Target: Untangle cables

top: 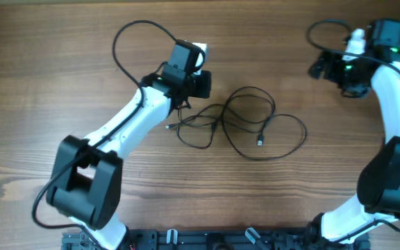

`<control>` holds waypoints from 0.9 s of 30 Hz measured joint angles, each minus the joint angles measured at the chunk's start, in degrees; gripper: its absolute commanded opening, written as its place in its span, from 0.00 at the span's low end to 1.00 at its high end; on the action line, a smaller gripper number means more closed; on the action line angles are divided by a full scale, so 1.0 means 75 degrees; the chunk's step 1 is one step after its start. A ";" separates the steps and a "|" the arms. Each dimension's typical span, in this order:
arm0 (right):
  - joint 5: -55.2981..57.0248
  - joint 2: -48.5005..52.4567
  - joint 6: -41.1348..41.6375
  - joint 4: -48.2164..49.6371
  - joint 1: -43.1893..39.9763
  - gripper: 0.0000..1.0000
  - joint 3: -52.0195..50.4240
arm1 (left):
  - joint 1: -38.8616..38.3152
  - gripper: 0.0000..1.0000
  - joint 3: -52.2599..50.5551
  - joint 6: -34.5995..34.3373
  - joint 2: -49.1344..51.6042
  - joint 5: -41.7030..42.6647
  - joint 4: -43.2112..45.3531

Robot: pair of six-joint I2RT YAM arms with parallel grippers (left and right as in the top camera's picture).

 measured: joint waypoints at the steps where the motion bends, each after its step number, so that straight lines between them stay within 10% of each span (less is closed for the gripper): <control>1: -0.0032 0.0000 -0.0105 -0.0085 0.0300 1.00 0.0000 | 0.0076 0.31 0.0003 -0.0041 -0.0093 -0.0149 -0.0149; 14: 0.0618 -0.0003 -0.0618 0.0131 0.2480 0.99 -0.0493 | 0.0819 0.36 0.0000 -0.0708 -0.0548 -0.0685 -0.0868; 27: 0.0388 0.0029 -0.0443 0.1973 0.2492 0.68 -0.2186 | 0.1367 0.42 0.0000 0.1212 -0.0618 0.0527 -0.0813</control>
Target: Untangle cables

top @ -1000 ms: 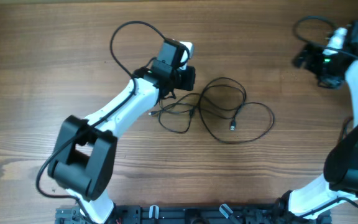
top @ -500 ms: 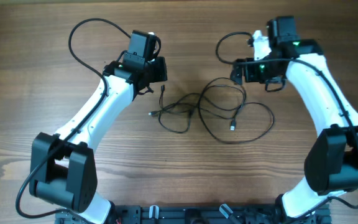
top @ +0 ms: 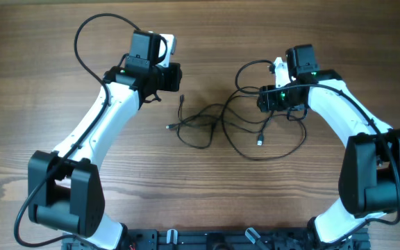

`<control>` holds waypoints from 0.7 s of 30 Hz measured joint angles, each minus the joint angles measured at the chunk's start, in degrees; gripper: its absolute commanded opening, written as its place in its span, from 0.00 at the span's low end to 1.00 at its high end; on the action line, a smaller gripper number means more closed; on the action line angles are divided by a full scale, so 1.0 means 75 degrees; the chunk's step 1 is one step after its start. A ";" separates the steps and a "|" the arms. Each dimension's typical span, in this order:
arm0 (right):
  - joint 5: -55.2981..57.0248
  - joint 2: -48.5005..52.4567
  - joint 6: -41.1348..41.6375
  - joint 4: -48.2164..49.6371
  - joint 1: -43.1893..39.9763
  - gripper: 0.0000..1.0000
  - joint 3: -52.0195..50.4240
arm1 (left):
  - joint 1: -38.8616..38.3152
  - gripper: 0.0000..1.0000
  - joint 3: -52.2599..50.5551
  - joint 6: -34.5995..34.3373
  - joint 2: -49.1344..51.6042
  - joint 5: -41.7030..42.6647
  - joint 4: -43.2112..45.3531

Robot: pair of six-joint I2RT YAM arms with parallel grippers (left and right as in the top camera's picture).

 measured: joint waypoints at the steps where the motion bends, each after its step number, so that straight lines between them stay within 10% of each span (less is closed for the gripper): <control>1: 0.0003 0.0006 0.0000 0.0117 0.0000 0.68 0.0000 | 0.0047 0.43 0.0000 0.0023 -0.0003 0.0105 0.0000; 15: 0.0003 0.0764 0.0006 0.0752 0.0000 0.62 -0.0023 | 0.0047 0.44 0.0000 0.0032 -0.0003 0.0286 -0.0023; 19: -0.0058 0.0769 0.0079 0.0752 0.0000 0.41 -0.0023 | 0.0047 0.46 0.0000 0.0035 -0.0003 0.0286 -0.0038; 21: -0.0204 0.0775 0.0172 0.0758 0.0000 0.04 -0.0023 | 0.0047 0.47 0.0000 0.0038 -0.0003 0.0286 -0.0073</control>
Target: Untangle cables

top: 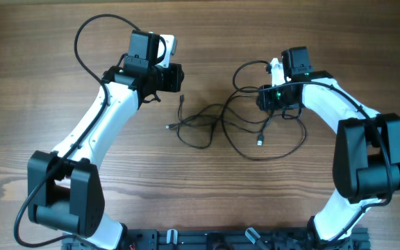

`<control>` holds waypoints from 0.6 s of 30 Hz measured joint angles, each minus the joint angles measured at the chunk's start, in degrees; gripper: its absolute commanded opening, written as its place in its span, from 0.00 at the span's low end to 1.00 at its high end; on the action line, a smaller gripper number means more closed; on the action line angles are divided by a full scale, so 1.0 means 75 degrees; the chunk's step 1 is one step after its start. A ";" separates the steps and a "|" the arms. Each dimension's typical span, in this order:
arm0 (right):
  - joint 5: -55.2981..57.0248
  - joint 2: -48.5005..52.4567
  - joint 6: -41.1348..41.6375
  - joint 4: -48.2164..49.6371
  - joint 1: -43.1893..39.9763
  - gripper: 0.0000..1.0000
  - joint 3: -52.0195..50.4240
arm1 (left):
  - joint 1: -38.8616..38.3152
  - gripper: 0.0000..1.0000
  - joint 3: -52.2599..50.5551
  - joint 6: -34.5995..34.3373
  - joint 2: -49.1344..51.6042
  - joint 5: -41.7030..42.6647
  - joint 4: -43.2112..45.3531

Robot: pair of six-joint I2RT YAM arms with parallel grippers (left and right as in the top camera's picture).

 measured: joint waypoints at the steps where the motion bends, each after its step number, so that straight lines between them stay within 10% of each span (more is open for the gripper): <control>1: -0.0032 0.0006 0.0020 -0.0003 0.0000 0.04 0.0000 | 0.0000 0.47 0.0000 -0.0003 0.0000 0.0000 -0.0017; 11: -0.1198 -0.0085 0.0300 -0.0545 0.0000 0.04 0.0012 | 0.0000 0.47 0.0000 0.0023 0.0000 0.0012 -0.0530; 18: -0.1661 -0.3270 0.0434 -0.1950 0.0000 0.04 0.1929 | -0.0009 0.49 -0.0003 0.0044 0.0000 0.1603 -0.0822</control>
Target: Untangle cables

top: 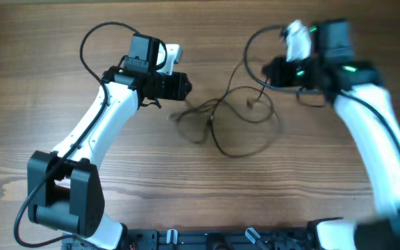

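Observation:
Thin black cables lie tangled in loops at the middle of the wooden table, seen from overhead. One strand rises steeply from the tangle toward my right gripper, which is blurred by motion above the tangle's upper right and appears shut on that strand. A loose cable end lies at the tangle's left. My left gripper hovers just above that end, apart from it; its jaws are too dark to read.
Each arm carries its own black supply cable, looping above the left arm and the right arm. The arm bases stand at the table's near edge.
My right gripper has moved up and to the right, and the tangle has been dragged and drawn up with it, changing shape. My left gripper has shifted slightly right, toward the loose end.
At first my left gripper was over the tangle's left part and my right arm was far off at the upper right. Then the left gripper had drawn back to the upper left and the right gripper sat on the tangle's upper right. Now it pulls a strand away.

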`<control>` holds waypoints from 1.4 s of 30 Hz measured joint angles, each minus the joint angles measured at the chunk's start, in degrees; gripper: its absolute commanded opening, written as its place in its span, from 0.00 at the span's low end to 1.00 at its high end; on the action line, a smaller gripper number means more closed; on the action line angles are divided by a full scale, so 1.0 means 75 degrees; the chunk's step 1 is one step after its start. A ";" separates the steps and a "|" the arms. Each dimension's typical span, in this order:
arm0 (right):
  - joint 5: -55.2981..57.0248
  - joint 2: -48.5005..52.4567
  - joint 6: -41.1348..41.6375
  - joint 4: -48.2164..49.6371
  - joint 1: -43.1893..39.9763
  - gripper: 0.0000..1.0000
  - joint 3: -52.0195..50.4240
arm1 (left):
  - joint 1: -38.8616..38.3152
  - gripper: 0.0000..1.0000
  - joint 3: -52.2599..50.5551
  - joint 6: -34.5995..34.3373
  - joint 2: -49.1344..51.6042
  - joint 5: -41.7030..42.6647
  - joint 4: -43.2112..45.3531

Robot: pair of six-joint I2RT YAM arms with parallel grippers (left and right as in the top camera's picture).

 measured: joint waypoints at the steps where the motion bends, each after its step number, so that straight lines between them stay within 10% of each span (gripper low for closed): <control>1: 0.0035 -0.0446 0.0058 -0.0099 0.0000 0.04 0.0306 | -0.0017 0.49 -0.0003 0.0000 0.0000 0.0254 -0.0012; 12: 0.2914 -0.2614 0.1151 -0.1731 0.0009 0.04 0.1026 | -0.1370 0.56 -0.0087 0.0006 0.0000 0.1483 -0.0047; 22: 0.1265 -0.1647 0.0326 -0.1259 0.0015 0.04 0.1003 | -0.1845 0.57 -0.0096 0.0006 0.0000 0.1795 0.0201; 34: 0.1422 -0.4724 0.0361 -0.0125 0.0015 0.04 0.1058 | -0.2011 0.58 -0.0233 0.0044 0.0035 0.1856 0.0930; 42: 0.5036 -0.2521 0.1445 -0.3418 0.0012 0.04 0.1102 | -0.2025 0.55 -0.0236 0.0058 0.0396 0.1856 0.0950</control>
